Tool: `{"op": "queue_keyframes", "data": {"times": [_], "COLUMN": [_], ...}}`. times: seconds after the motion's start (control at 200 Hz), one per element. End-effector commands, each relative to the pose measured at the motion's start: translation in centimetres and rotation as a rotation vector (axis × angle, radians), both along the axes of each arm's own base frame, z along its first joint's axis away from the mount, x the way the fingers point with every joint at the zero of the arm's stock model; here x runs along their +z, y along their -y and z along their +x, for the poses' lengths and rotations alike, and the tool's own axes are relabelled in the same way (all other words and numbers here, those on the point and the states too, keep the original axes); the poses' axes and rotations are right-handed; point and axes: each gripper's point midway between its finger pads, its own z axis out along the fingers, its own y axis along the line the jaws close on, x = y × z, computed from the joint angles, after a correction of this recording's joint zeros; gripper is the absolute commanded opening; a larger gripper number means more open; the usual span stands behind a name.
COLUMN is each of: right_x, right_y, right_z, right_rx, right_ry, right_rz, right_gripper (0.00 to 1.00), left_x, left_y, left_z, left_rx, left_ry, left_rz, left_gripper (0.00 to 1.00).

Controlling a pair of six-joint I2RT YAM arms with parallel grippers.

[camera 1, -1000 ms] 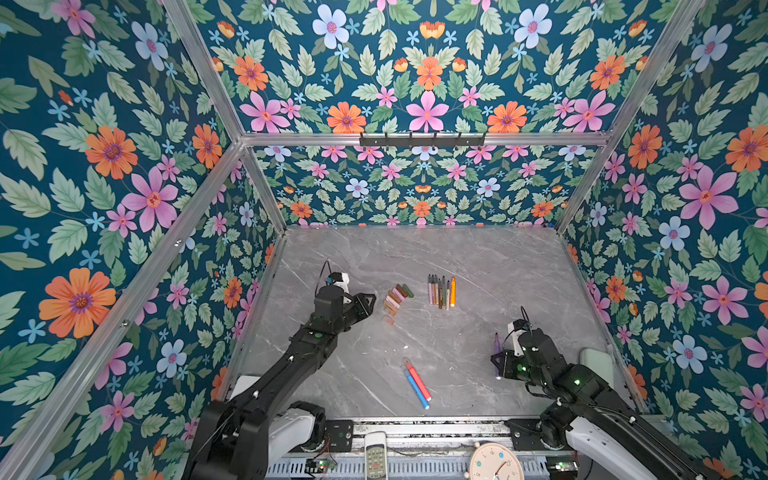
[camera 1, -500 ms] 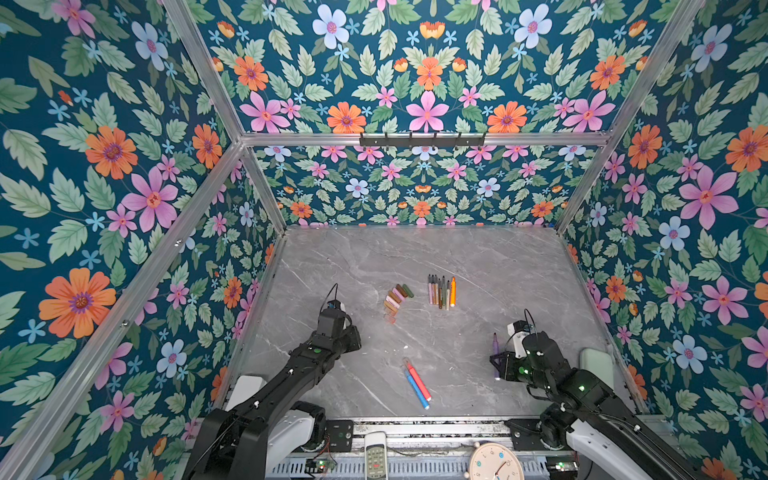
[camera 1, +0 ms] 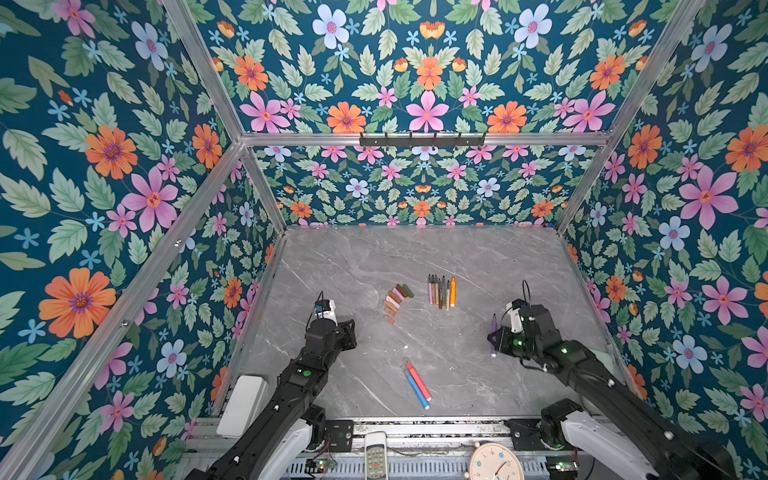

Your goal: Open the pen caps

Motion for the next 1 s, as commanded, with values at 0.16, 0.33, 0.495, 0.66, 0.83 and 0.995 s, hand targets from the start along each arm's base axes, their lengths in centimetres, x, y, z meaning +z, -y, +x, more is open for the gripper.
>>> {"op": "queue_keyframes", "data": {"times": [0.16, 0.33, 0.495, 0.66, 0.83, 0.995], "right_x": [1.3, -1.6, -4.6, -7.1, -7.8, -7.5], "right_y": [-3.9, -3.9, -4.6, -4.5, -5.0, -4.9], "right_z": [9.4, 13.6, 15.8, 17.0, 17.4, 17.0], "right_rx": [0.162, 0.121, 0.094, 0.052, 0.053, 0.048], "right_ry": [0.012, -0.06, -0.118, -0.154, -0.166, -0.162], "right_rz": [0.117, 0.106, 0.151, 0.156, 0.196, 0.199], "right_gripper": [0.0, 0.0, 0.0, 0.0, 0.32, 0.47], "left_x": [0.1, 0.1, 0.2, -0.1, -1.0, -1.4], "left_y": [-0.4, -0.2, -0.7, -0.3, 0.2, 1.0], "left_z": [-0.1, -0.1, 0.0, 0.1, 0.2, 0.4], "left_rx": [0.02, 0.012, 0.037, 0.022, -0.005, -0.04], "left_ry": [0.003, 0.007, 0.009, -0.002, -0.043, -0.069], "left_rz": [0.0, -0.004, 0.004, 0.003, 0.005, 0.0], "left_gripper": [0.38, 0.38, 0.38, 0.38, 0.38, 0.38]}}
